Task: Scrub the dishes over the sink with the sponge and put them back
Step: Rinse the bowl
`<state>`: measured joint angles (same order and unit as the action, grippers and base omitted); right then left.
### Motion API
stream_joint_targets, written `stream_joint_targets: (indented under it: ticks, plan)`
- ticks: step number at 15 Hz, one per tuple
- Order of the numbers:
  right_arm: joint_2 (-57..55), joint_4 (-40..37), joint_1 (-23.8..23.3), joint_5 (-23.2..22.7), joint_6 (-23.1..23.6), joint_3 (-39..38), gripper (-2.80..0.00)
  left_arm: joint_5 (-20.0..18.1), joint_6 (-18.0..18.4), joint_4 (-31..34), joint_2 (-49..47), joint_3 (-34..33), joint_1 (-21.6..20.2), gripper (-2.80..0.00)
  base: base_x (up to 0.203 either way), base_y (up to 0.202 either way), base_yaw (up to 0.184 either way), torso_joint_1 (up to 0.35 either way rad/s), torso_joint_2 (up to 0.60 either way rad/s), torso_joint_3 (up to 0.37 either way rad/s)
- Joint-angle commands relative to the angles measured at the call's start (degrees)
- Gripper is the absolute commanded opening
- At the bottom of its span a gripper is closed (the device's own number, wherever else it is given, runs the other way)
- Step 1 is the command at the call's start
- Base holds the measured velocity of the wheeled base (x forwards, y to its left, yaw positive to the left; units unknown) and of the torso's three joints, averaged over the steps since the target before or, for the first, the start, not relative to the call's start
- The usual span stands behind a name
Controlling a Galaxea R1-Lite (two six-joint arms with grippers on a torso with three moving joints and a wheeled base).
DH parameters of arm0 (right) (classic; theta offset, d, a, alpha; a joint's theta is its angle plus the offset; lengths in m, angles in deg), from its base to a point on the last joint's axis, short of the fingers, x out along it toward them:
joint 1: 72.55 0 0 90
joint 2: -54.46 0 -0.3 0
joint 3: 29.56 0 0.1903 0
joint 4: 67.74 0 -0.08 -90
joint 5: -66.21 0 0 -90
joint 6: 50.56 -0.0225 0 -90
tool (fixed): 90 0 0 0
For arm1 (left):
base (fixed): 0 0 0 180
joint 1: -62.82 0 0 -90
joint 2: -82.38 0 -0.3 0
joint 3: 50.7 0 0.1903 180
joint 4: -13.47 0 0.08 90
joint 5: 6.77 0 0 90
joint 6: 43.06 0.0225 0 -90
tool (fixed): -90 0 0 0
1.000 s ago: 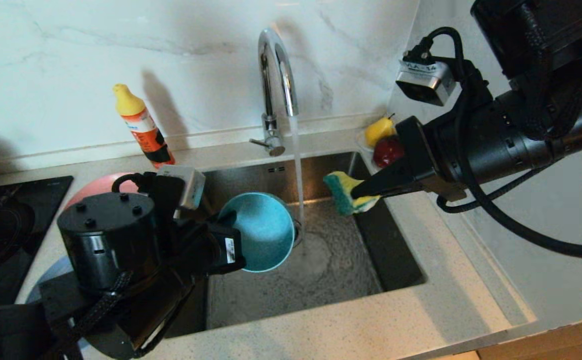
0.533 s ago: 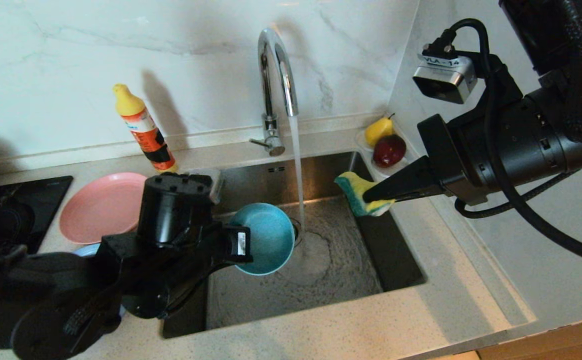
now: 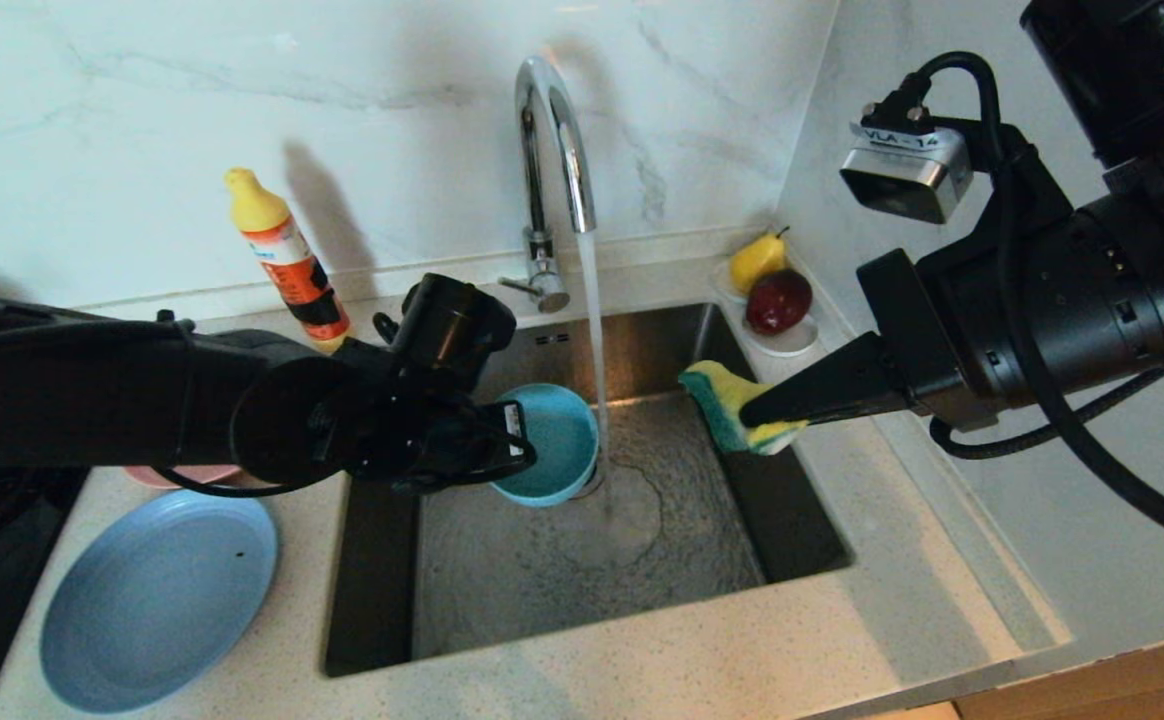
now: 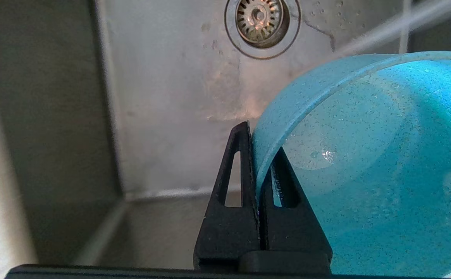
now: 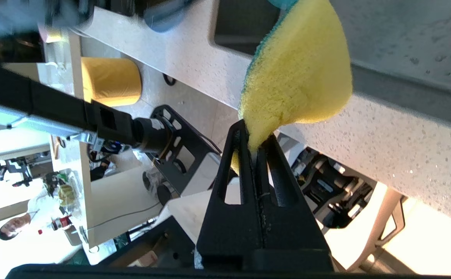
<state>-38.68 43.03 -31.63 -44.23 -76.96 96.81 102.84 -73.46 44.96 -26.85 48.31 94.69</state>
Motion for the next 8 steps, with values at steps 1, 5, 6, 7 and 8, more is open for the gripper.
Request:
stream_joint_targets:
  ticks: [1, 5, 6, 7, 8]
  plan:
    - [0.2, -0.1, 0.0, -0.1, -0.1, -1.3, -2.80, -1.7, -2.3, 0.8, -4.7, 4.5, -2.3, -2.80, 0.000, 0.000, 0.000, 0.000, 0.00, 0.000]
    - [-0.2, 0.1, 0.0, -0.2, 0.0, -0.8, -2.80, -2.6, -3.1, 1.5, -6.5, 9.3, -4.2, -2.80, 0.000, 0.000, 0.000, 0.000, 0.00, 0.000]
    - [-0.3, 0.1, 0.0, -0.1, 0.0, -0.8, -2.80, -2.6, -3.1, 1.5, -7.0, 10.2, -4.2, -2.80, 0.000, 0.000, 0.000, 0.000, 0.00, 0.000]
    - [-0.3, 0.1, 0.0, -0.1, 0.0, -0.9, -2.80, -2.6, -3.1, 1.6, -7.6, 11.4, -4.2, -2.80, 0.000, 0.000, 0.000, 0.000, 0.00, 0.000]
    - [-0.2, 0.1, 0.0, -0.1, 0.0, -1.1, -2.80, -2.6, -3.1, 1.8, -8.4, 12.5, -4.1, -2.80, 0.000, 0.000, 0.000, 0.000, 0.00, 0.000]
